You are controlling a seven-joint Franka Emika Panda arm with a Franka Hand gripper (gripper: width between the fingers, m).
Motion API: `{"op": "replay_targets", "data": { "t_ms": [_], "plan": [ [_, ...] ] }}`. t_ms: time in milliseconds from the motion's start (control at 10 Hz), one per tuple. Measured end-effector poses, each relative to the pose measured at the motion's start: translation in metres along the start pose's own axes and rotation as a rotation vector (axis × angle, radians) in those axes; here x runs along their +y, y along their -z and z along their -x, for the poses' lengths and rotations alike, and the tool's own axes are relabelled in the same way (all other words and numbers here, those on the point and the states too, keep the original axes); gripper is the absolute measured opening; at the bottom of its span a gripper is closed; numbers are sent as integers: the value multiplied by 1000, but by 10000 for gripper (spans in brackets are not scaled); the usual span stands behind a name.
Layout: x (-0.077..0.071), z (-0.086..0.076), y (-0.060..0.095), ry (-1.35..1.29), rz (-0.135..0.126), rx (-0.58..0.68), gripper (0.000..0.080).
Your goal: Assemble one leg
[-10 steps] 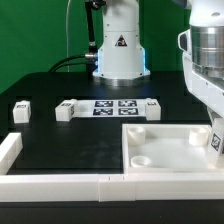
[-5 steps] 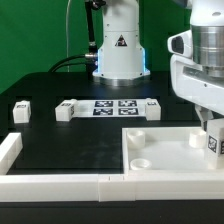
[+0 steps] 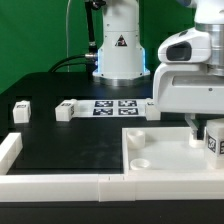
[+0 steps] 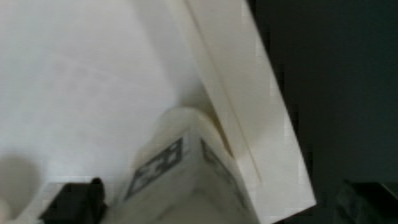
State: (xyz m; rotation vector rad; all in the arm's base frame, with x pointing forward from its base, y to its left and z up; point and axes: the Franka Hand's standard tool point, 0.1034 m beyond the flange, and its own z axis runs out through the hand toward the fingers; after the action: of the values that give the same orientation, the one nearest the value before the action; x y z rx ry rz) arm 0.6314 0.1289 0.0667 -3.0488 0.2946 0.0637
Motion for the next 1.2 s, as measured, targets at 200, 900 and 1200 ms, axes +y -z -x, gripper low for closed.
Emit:
{"op": "replay_targets", "data": {
  "t_ms": [200,900,1200],
  "plan": [
    [4,-3,1,206,8,-6,649],
    [7,-3,1,255,10,-5,291],
    [7,-4,1,14,15,0,291]
  ]
}}
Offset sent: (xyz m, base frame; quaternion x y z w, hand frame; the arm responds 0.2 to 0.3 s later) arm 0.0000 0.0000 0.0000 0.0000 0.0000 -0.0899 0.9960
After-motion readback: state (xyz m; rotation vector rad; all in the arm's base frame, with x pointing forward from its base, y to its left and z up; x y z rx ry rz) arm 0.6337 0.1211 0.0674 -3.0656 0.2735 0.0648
